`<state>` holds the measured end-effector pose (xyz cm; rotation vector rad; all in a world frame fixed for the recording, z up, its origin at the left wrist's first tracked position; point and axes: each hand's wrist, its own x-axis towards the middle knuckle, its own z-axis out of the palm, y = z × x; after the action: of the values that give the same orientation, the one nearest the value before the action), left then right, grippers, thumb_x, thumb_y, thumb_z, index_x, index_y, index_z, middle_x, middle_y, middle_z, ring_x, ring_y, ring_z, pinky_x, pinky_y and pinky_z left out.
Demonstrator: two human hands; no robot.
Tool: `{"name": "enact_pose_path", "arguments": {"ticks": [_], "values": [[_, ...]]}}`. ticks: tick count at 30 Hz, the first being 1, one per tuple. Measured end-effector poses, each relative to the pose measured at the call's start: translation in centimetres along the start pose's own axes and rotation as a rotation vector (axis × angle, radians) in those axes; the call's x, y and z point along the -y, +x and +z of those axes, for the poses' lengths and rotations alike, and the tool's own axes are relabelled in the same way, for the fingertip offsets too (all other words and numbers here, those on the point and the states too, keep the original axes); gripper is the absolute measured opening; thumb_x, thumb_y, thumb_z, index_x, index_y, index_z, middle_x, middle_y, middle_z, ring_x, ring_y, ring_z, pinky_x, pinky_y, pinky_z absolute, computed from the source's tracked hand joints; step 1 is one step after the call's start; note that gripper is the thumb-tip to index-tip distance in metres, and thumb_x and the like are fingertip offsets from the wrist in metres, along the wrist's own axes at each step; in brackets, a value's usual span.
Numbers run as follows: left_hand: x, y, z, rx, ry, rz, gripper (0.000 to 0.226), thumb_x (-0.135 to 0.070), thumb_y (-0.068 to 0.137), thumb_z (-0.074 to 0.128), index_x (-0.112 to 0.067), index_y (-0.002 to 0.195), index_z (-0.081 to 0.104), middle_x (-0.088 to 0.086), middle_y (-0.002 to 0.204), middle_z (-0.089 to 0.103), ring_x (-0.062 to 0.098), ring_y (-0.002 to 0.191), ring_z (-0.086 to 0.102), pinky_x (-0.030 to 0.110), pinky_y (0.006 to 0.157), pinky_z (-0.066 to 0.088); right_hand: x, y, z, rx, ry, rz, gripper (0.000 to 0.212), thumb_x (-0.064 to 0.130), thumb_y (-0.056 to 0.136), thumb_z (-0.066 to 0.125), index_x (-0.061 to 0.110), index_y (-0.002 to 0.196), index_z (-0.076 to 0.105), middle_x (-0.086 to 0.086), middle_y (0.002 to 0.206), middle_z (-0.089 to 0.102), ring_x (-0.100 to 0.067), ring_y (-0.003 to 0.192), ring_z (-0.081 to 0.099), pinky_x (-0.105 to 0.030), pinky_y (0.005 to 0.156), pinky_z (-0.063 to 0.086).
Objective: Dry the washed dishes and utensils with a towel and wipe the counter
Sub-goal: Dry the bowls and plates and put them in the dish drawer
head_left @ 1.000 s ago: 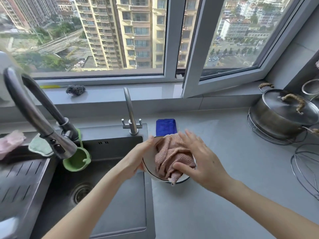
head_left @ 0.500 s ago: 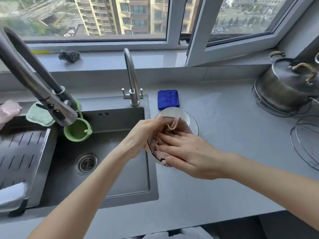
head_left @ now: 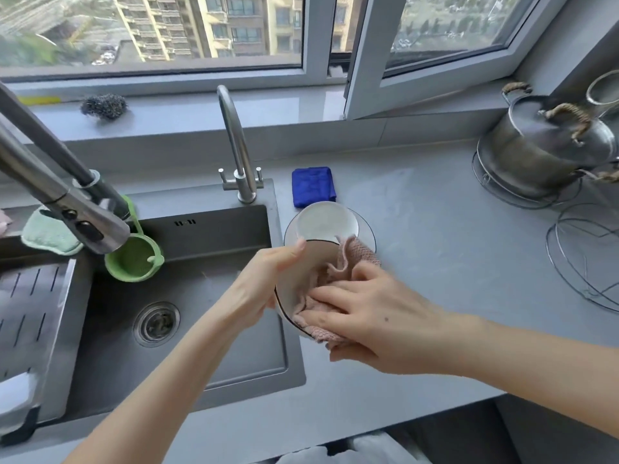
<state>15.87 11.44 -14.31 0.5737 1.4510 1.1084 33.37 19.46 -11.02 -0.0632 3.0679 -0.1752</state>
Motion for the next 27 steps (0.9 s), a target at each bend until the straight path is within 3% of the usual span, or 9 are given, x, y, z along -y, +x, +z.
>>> {"name": "enact_pose_path", "arguments": {"ticks": [4,7,10,12,14,15,18,21,27], "values": [[-0.7,0.6,-0.5,0.092,0.02,0.089,0.059,-0.061,0.077,0.051,-0.02,0.116,0.068,0.011,0.117,0.067,0.033,0.114,0.06,0.064,0.102,0.035,-0.4,-0.6,-2.1,-0.147,0.098,0.213,0.072,0.075,0.084,0.031,0.037,0.145,0.032,-0.009,0.153,0.034,-0.03,0.144,0.024,-0.055,0.116,0.011],[-1.3,0.6,0.2,0.044,-0.058,0.17,0.052,-0.05,0.086,0.046,-0.014,0.119,0.066,0.01,0.118,0.067,0.027,0.114,0.061,0.054,0.105,0.039,1.0,0.7,-1.0,-0.293,0.344,0.512,0.078,0.074,0.088,0.006,0.027,0.15,0.014,-0.013,0.159,0.014,-0.024,0.148,0.005,-0.051,0.117,0.006],[-1.5,0.5,1.1,-0.011,-0.135,0.236,0.047,-0.044,0.087,0.047,-0.011,0.113,0.069,0.012,0.115,0.068,0.026,0.109,0.064,0.045,0.101,0.044,2.6,2.3,1.1,-0.314,0.306,0.565,0.073,0.057,0.098,0.007,0.007,0.148,0.026,-0.022,0.155,0.017,-0.032,0.147,0.007,-0.05,0.116,0.008],[-1.4,0.6,1.2,-0.001,-0.147,0.236,0.049,-0.046,0.087,0.05,-0.008,0.111,0.069,0.02,0.103,0.068,0.024,0.078,0.069,0.035,0.074,0.054,2.9,2.7,1.3,-0.322,0.33,0.511,0.071,0.051,0.099,0.007,0.003,0.147,0.027,-0.021,0.153,0.026,-0.031,0.146,0.015,-0.046,0.116,0.013],[-1.5,0.4,1.1,0.013,-0.109,0.22,0.049,-0.045,0.09,0.049,-0.004,0.106,0.069,0.025,0.09,0.064,0.017,0.045,0.058,0.022,0.043,0.046,2.7,2.8,0.7,-0.265,0.432,0.452,0.074,0.056,0.096,0.009,0.006,0.151,0.016,-0.012,0.156,0.025,-0.023,0.146,0.016,-0.036,0.116,0.015],[-1.6,0.3,1.0,0.022,-0.095,0.202,0.047,-0.043,0.092,0.046,-0.004,0.106,0.069,0.023,0.091,0.065,0.014,0.042,0.057,0.019,0.038,0.043,2.4,2.6,0.3,-0.191,0.491,0.433,0.075,0.057,0.094,0.012,0.011,0.153,0.009,-0.006,0.159,0.02,-0.018,0.147,0.012,-0.033,0.116,0.016],[-2.2,0.1,0.9,0.07,-0.116,0.101,0.045,-0.038,0.095,0.04,-0.004,0.106,0.067,0.011,0.1,0.07,0.014,0.07,0.068,0.019,0.055,0.051,1.8,1.9,-1.3,-0.008,0.56,0.336,0.061,0.048,0.096,0.024,0.027,0.153,0.014,0.014,0.156,0.02,0.003,0.14,0.014,-0.028,0.113,0.026],[-2.9,-0.2,0.4,0.106,-0.101,-0.022,0.038,-0.037,0.092,0.047,-0.004,0.097,0.064,0.009,0.092,0.067,0.022,0.083,0.064,0.026,0.075,0.051,1.8,0.8,-2.4,0.06,0.617,0.222,0.048,0.033,0.098,0.045,0.029,0.145,0.035,0.033,0.125,0.042,0.027,0.103,0.035,-0.008,0.091,0.036],[-3.6,-0.1,0.5,0.321,0.19,-0.137,0.031,-0.044,0.079,0.061,-0.016,0.081,0.075,0.008,0.09,0.072,0.024,0.085,0.066,0.04,0.086,0.046,0.0,-1.0,-1.9,0.163,0.196,-0.164,0.037,0.033,0.086,0.059,0.029,0.122,0.051,0.016,0.118,0.059,-0.012,0.105,0.056,-0.028,0.077,0.048]]}}
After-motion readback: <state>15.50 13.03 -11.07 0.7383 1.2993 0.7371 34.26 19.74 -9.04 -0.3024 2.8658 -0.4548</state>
